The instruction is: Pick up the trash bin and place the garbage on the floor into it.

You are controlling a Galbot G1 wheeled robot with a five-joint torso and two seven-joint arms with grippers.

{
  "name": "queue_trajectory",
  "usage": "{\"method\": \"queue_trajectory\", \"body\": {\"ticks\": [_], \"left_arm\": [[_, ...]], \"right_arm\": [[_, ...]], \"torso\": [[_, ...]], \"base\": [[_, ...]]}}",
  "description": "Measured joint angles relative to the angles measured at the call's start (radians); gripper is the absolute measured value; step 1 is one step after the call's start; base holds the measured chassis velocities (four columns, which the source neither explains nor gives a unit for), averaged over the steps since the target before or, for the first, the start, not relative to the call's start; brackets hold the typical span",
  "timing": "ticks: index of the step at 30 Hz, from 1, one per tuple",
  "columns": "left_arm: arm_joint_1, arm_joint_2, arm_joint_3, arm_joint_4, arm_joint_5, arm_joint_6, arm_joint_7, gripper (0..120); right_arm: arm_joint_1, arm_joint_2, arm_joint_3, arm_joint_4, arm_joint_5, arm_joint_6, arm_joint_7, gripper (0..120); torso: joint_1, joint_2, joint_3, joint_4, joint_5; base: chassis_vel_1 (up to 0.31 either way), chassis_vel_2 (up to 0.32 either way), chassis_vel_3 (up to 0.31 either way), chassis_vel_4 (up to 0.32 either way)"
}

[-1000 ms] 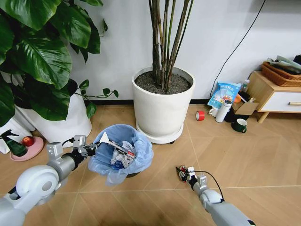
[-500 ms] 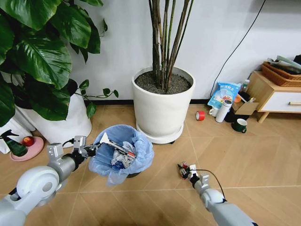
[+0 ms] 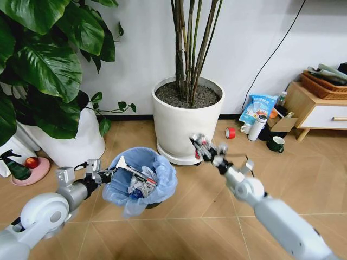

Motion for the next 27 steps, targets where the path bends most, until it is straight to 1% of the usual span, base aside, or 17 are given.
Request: {"method": "queue_trajectory", "body": {"ticks": [1, 2, 4, 5, 7, 8, 12, 13, 15, 19, 26, 27], "left_arm": [[-0.003, 0.001, 0.002, 0.002, -0.001, 0.0, 0.0, 0], [-0.003, 0.001, 0.002, 0.002, -0.001, 0.0, 0.0, 0], [-0.013, 0.005, 0.013, 0.006, -0.004, 0.0, 0.001, 0], [-0.013, 0.005, 0.013, 0.006, -0.004, 0.0, 0.001, 0], [-0.027, 0.008, 0.024, 0.009, -0.007, 0.0, 0.001, 0], [-0.027, 0.008, 0.024, 0.009, -0.007, 0.0, 0.001, 0], [-0.047, 0.008, 0.042, 0.021, -0.009, 0.0, 0.001, 0], [-0.047, 0.008, 0.042, 0.021, -0.009, 0.0, 0.001, 0], [-0.061, 0.005, 0.052, 0.025, -0.009, 0.0, 0.001, 0], [-0.079, 0.004, 0.063, 0.027, -0.014, 0.0, 0.001, 0], [-0.103, 0.001, 0.077, 0.029, -0.019, 0.001, 0.001, 0], [-0.108, 0.0, 0.08, 0.029, -0.021, 0.001, 0.0, 0]], "right_arm": [[0.046, 0.001, -0.039, 0.002, 0.039, -0.003, -0.033, 25], [0.046, 0.001, -0.039, 0.002, 0.039, -0.003, -0.033, 25], [0.12, 0.014, -0.114, -0.005, 0.099, -0.021, -0.099, 25], [0.12, 0.014, -0.114, -0.005, 0.099, -0.021, -0.099, 25], [0.176, 0.032, -0.179, -0.017, 0.135, -0.041, -0.149, 25], [0.176, 0.032, -0.179, -0.017, 0.135, -0.041, -0.149, 25], [0.207, 0.069, -0.266, -0.035, 0.147, -0.06, -0.197, 25], [0.207, 0.069, -0.266, -0.035, 0.147, -0.06, -0.197, 25], [0.205, 0.089, -0.307, -0.046, 0.141, -0.061, -0.207, 25], [0.202, 0.098, -0.343, -0.067, 0.124, -0.061, -0.221, 25], [0.207, 0.103, -0.372, -0.091, 0.082, -0.063, -0.221, 25], [0.209, 0.101, -0.373, -0.094, 0.073, -0.065, -0.221, 26]], "torso": [[0.0, 0.0, 0.0, 0.0001, -0.0001], [0.0, 0.0, 0.0, 0.0001, -0.0001], [0.0, 0.0, 0.0, 0.0, 0.0], [0.0, 0.0, 0.0, 0.0, 0.0], [0.0, 0.0, 0.0, -0.0001, -0.0003], [0.0, 0.0, 0.0, -0.0001, -0.0003], [0.0, 0.0, 0.0, -0.0002, -0.0001], [0.0, 0.0, 0.0, -0.0002, -0.0001], [0.0, 0.0, 0.0, -0.0002, -0.0001], [0.0, 0.0, 0.0, -0.0003, -0.0001], [0.0, 0.0, 0.0, -0.0003, -0.0001], [0.0, 0.0, 0.0, -0.0003, 0.0]], "base": [[0.0, 0.0, 0.0, 0.0], [0.0, 0.0, 0.0, 0.0], [0.0, 0.0, 0.0, 0.0], [0.0, 0.0, 0.0, 0.0], [0.0, 0.0, 0.0, 0.0], [0.0, 0.0, 0.0, 0.0], [0.0, 0.0, 0.0, 0.0], [0.0, 0.0, 0.0, 0.0], [0.0, 0.0, 0.0, 0.0], [0.0, 0.0, 0.0, 0.0], [0.0, 0.0, 0.0, 0.0], [0.0, 0.0, 0.0, 0.0]]}}
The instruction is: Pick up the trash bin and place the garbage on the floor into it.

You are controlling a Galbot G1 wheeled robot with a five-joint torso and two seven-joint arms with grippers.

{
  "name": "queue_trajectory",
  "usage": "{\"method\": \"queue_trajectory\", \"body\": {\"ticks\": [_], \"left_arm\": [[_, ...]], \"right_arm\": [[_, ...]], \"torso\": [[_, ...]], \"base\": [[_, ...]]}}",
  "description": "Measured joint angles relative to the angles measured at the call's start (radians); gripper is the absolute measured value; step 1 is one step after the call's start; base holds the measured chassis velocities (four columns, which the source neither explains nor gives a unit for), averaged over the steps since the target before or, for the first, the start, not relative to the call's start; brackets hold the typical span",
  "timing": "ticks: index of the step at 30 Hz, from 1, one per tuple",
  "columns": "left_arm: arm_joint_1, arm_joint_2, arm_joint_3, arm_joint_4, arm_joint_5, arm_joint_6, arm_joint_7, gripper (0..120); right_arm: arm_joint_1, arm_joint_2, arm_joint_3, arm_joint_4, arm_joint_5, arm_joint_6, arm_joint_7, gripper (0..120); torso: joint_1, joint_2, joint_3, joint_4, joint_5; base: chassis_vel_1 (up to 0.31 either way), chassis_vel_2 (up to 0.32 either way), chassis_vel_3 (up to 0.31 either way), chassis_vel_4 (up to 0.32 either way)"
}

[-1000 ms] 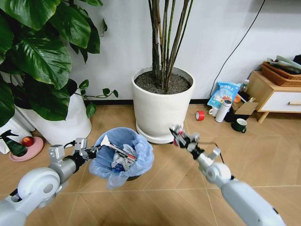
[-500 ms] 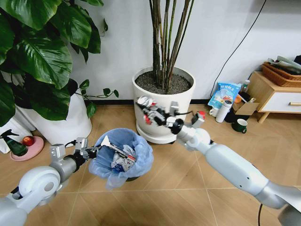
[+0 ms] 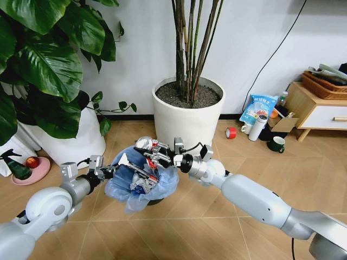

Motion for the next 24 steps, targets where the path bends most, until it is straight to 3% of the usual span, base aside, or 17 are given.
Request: {"method": "queue_trajectory", "body": {"ticks": [16, 21, 24], "left_arm": [[-0.001, -0.004, 0.004, -0.004, -0.003, 0.002, -0.007, 0], [0.019, -0.007, -0.014, -0.007, 0.001, 0.002, -0.012, 0], [0.048, -0.015, -0.041, -0.012, 0.013, 0.002, -0.011, 0]], "right_arm": [[-0.004, -0.008, 0.007, -0.014, -0.036, -0.007, 0.019, 82], [-0.04, -0.02, 0.059, -0.03, -0.035, -0.004, 0.182, 98], [-0.119, -0.08, 0.151, -0.037, -0.088, 0.005, 0.411, 100]], "torso": [[0.0, 0.0, 0.0, 0.0, 0.0002], [0.0, 0.0, 0.0, 0.0003, 0.0003], [0.0, 0.0, 0.0, 0.0, 0.0002]], "base": [[0.0, 0.0, 0.0, 0.0], [0.0, 0.0, 0.0, 0.0], [0.0, 0.0, 0.0, 0.0]]}}
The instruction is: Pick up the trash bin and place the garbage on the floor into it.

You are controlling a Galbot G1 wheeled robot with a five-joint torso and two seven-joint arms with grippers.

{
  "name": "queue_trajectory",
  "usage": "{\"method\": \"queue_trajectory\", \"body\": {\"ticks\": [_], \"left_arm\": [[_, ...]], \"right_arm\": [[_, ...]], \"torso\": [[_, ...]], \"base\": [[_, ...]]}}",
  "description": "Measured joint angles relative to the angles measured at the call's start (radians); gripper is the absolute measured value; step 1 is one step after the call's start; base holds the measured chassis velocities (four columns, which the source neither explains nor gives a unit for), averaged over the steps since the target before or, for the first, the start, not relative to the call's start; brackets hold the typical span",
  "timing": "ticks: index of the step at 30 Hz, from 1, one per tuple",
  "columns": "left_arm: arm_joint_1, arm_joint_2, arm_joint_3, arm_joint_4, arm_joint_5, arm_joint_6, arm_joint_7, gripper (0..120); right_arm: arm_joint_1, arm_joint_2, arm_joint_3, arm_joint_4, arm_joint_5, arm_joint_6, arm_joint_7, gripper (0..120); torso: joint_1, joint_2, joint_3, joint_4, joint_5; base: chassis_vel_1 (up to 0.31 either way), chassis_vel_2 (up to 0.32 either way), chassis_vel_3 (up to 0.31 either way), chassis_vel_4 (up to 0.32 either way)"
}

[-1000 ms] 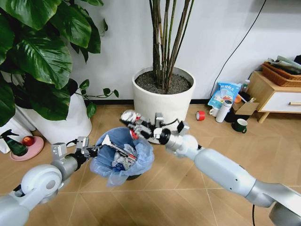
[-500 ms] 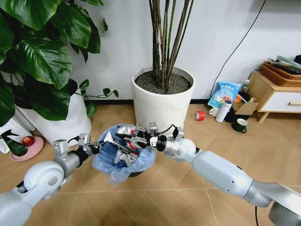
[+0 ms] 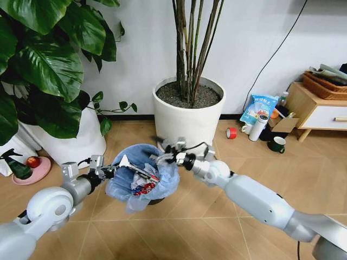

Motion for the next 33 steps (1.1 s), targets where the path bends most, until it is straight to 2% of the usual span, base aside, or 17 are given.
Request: {"method": "queue_trajectory", "body": {"ticks": [1, 5, 6, 8, 9, 10, 11, 12, 13, 14, 19, 20, 23, 24, 25, 28, 33], "left_arm": [[0.0, 0.0, 0.0, 0.0, 0.0, 0.0, 0.0, 0], [0.056, -0.031, -0.041, -0.008, 0.034, -0.012, 0.005, 0], [0.056, -0.031, -0.041, -0.008, 0.034, -0.012, 0.005, 0], [0.083, -0.043, -0.064, -0.007, 0.056, -0.021, 0.012, 0], [0.1, -0.051, -0.081, -0.002, 0.072, -0.028, 0.019, 0], [0.1, -0.051, -0.081, -0.002, 0.072, -0.028, 0.019, 0], [0.121, -0.058, -0.101, 0.004, 0.088, -0.035, 0.026, 0], [0.121, -0.058, -0.101, 0.004, 0.088, -0.035, 0.026, 0], [0.156, -0.069, -0.14, 0.007, 0.107, -0.042, 0.037, 0], [0.156, -0.069, -0.14, 0.007, 0.107, -0.042, 0.037, 0], [0.193, -0.095, -0.202, 0.009, 0.15, -0.057, 0.061, 0], [0.193, -0.095, -0.202, 0.009, 0.15, -0.057, 0.061, 0], [0.199, -0.11, -0.222, 0.01, 0.169, -0.06, 0.074, 0], [0.199, -0.11, -0.222, 0.01, 0.169, -0.06, 0.074, 0], [0.223, -0.135, -0.264, 0.008, 0.201, -0.065, 0.086, 0], [0.261, -0.178, -0.319, 0.001, 0.246, -0.072, 0.108, 0], [0.286, -0.238, -0.36, -0.007, 0.295, -0.082, 0.128, 0]], "right_arm": [[0.0, 0.0, 0.0, 0.0, 0.0, 0.0, 0.0, 100], [-0.168, -0.063, 0.152, 0.0, -0.107, 0.073, 0.214, 100], [-0.168, -0.063, 0.152, 0.0, -0.107, 0.073, 0.214, 100], [-0.288, -0.078, 0.27, 0.014, -0.142, 0.082, 0.251, 100], [-0.348, -0.082, 0.335, 0.021, -0.157, 0.087, 0.26, 100], [-0.348, -0.082, 0.335, 0.021, -0.157, 0.087, 0.26, 100], [-0.414, -0.083, 0.41, 0.028, -0.177, 0.092, 0.262, 100], [-0.414, -0.083, 0.41, 0.028, -0.177, 0.092, 0.262, 100], [-0.501, -0.075, 0.532, 0.044, -0.205, 0.099, 0.261, 100], [-0.501, -0.075, 0.532, 0.044, -0.205, 0.099, 0.261, 100], [-0.776, -0.014, 0.863, 0.129, -0.27, 0.105, 0.233, 100], [-0.776, -0.014, 0.863, 0.129, -0.27, 0.105, 0.233, 100], [-0.885, 0.034, 0.999, 0.185, -0.316, 0.105, 0.214, 100], [-0.885, 0.034, 0.999, 0.185, -0.316, 0.105, 0.214, 100], [-0.951, 0.074, 1.069, 0.227, -0.34, 0.107, 0.196, 100], [-1.04, 0.154, 1.147, 0.308, -0.372, 0.12, 0.164, 100], [-1.077, 0.225, 1.173, 0.348, -0.409, 0.145, 0.148, 100]], "torso": [[0.0, 0.0, 0.0, 0.0, 0.0], [0.0, 0.0, 0.0, 0.0, -0.0002], [0.0, 0.0, 0.0, 0.0, -0.0002], [0.0, 0.0, 0.0, -0.0001, 0.0011], [0.0, 0.0, 0.0, -0.0004, 0.0001], [0.0, 0.0, 0.0, -0.0004, 0.0001], [0.0, 0.0, 0.0, -0.0005, -0.0001], [0.0, 0.0, 0.0, -0.0005, -0.0001], [0.0, 0.0, 0.0, 0.0, 0.0005], [0.0, 0.0, 0.0, 0.0, 0.0005], [0.0, 0.0, 0.0, 0.0004, 0.0007], [0.0, 0.0, 0.0, 0.0004, 0.0007], [0.0, 0.0, 0.0, -0.0013, -0.0005], [0.0, 0.0, 0.0, -0.0013, -0.0005], [0.0, 0.0, 0.0, -0.0006, 0.0004], [0.0, 0.0, 0.0, 0.0, 0.0], [0.0, 0.0, 0.0, 0.0004, 0.0001]], "base": [[0.0, 0.0, 0.0, 0.0], [0.0, 0.0, 0.0, 0.0], [0.0, 0.0, 0.0, 0.0], [0.0, 0.0, 0.0, 0.0], [0.0, 0.0, 0.0, 0.0], [0.0, 0.0, 0.0, 0.0], [0.0, 0.0, 0.0, 0.0], [0.0, 0.0, 0.0, 0.0], [0.0, 0.0, 0.0, 0.0], [0.0, 0.0, 0.0, 0.0], [0.0, 0.0, 0.0, 0.0], [0.0, 0.0, 0.0, 0.0], [0.0, 0.0, 0.0, 0.0], [0.0, 0.0, 0.0, 0.0], [0.0, 0.0, 0.0, 0.0], [0.0, 0.0, 0.0, 0.0], [0.0, 0.0, 0.0, 0.0]]}}
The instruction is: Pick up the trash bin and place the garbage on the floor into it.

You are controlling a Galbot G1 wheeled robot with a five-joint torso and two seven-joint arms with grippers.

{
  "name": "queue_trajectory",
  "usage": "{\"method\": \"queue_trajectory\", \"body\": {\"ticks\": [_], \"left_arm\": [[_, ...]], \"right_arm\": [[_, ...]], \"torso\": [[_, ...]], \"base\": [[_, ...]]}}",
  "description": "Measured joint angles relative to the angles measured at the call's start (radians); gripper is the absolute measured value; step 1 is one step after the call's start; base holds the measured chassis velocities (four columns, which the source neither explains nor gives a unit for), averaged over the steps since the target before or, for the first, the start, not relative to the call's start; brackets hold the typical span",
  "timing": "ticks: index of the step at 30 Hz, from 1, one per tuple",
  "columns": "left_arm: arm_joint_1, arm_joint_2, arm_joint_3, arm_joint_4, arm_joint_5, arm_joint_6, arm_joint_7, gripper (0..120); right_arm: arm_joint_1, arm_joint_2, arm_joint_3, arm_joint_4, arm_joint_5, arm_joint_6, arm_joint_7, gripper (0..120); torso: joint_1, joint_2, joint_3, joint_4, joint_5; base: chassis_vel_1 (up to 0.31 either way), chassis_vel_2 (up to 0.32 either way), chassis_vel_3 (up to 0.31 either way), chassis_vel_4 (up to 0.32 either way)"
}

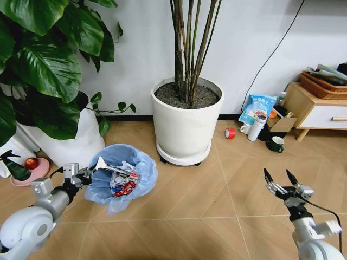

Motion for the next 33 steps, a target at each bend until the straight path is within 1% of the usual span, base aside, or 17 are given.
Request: {"method": "queue_trajectory", "body": {"ticks": [2, 3, 7, 8, 12, 13, 16, 18, 20, 22, 33], "left_arm": [[0.013, -0.047, -0.016, -0.01, 0.029, -0.005, 0.012, 0], [0.013, -0.047, -0.016, -0.01, 0.029, -0.005, 0.012, 0], [0.028, -0.123, -0.039, -0.007, 0.086, -0.02, 0.043, 0], [0.028, -0.123, -0.039, -0.007, 0.086, -0.02, 0.043, 0], [0.036, -0.203, -0.064, 0.002, 0.141, -0.032, 0.07, 0], [0.036, -0.203, -0.064, 0.002, 0.141, -0.032, 0.07, 0], [0.037, -0.252, -0.078, 0.011, 0.154, -0.032, 0.078, 0], [0.036, -0.262, -0.084, 0.014, 0.157, -0.032, 0.079, 0], [0.028, -0.291, -0.103, 0.018, 0.151, -0.031, 0.08, 0], [0.024, -0.301, -0.111, 0.018, 0.141, -0.028, 0.078, 0], [0.024, -0.323, -0.141, 0.033, 0.15, -0.027, 0.087, 0]], "right_arm": [[-0.021, 0.042, 0.014, 0.005, -0.026, 0.012, -0.013, 100], [-0.021, 0.042, 0.014, 0.005, -0.026, 0.012, -0.013, 100], [-0.05, 0.092, 0.04, 0.002, -0.054, 0.044, -0.053, 100], [-0.05, 0.092, 0.04, 0.002, -0.054, 0.044, -0.053, 100], [-0.059, 0.123, 0.062, -0.001, -0.059, 0.058, -0.089, 100], [-0.059, 0.123, 0.062, -0.001, -0.059, 0.058, -0.089, 100], [-0.05, 0.142, 0.071, -0.004, -0.062, 0.062, -0.099, 100], [-0.048, 0.146, 0.071, -0.004, -0.066, 0.063, -0.099, 100], [-0.04, 0.16, 0.073, -0.006, -0.092, 0.071, -0.097, 100], [-0.036, 0.166, 0.072, -0.006, -0.099, 0.074, -0.096, 100], [-0.017, 0.192, 0.078, -0.035, -0.132, 0.1, -0.103, 100]], "torso": [[0.0, 0.0, 0.0, -0.0003, -0.0002], [0.0, 0.0, 0.0, -0.0003, -0.0002], [0.0, 0.0, 0.0, -0.0004, -0.0002], [0.0, 0.0, 0.0, -0.0004, -0.0002], [0.0, 0.0, 0.0, -0.0003, -0.0002], [0.0, 0.0, 0.0, -0.0003, -0.0002], [0.0, 0.0, 0.0, -0.0003, -0.0002], [0.0, 0.0, 0.0, -0.0003, -0.0002], [0.0, 0.0, 0.0, -0.0002, -0.0001], [0.0, 0.0, 0.0, -0.0003, -0.0001], [0.0, 0.0, 0.0, -0.0004, -0.0001]], "base": [[0.0, 0.0, 0.0, 0.0], [0.0, 0.0, 0.0, 0.0], [0.0, 0.0, 0.0, 0.0], [0.0, 0.0, 0.0, 0.0], [0.0, 0.0, 0.0, 0.0], [0.0, 0.0, 0.0, 0.0], [0.0, 0.0, 0.0, 0.0], [0.0, 0.0, 0.0, 0.0], [0.0, 0.0, 0.0, 0.0], [0.0, 0.0, 0.0, 0.0], [0.0, 0.0, 0.0, 0.0]]}}
